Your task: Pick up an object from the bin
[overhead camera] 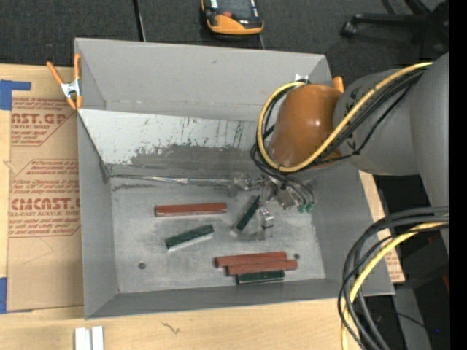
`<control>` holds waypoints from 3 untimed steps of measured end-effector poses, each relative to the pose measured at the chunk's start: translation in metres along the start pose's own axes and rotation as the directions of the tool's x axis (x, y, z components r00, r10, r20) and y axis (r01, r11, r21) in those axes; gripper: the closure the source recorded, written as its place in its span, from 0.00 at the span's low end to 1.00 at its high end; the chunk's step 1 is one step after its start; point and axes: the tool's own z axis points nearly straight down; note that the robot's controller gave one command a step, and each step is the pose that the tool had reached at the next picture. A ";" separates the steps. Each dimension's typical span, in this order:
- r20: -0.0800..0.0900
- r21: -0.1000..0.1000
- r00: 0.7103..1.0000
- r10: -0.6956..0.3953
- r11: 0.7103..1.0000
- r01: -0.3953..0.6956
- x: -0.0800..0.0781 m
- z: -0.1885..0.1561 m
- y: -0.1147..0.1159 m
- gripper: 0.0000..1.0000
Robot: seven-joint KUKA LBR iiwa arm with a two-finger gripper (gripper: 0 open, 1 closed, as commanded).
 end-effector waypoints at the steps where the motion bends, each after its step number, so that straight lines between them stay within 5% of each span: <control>1: -0.006 -0.003 0.999 -0.047 0.999 0.047 0.008 0.018 -0.001 0.00; 2: -0.004 -0.003 0.983 -0.181 0.983 0.181 0.008 0.018 -0.010 0.00; 3: -0.005 -0.003 0.998 -0.061 0.998 0.061 0.007 0.018 -0.003 0.00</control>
Offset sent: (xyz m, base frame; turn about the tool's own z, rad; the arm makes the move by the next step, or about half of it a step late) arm -0.0044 -0.0143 -0.0176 -0.1820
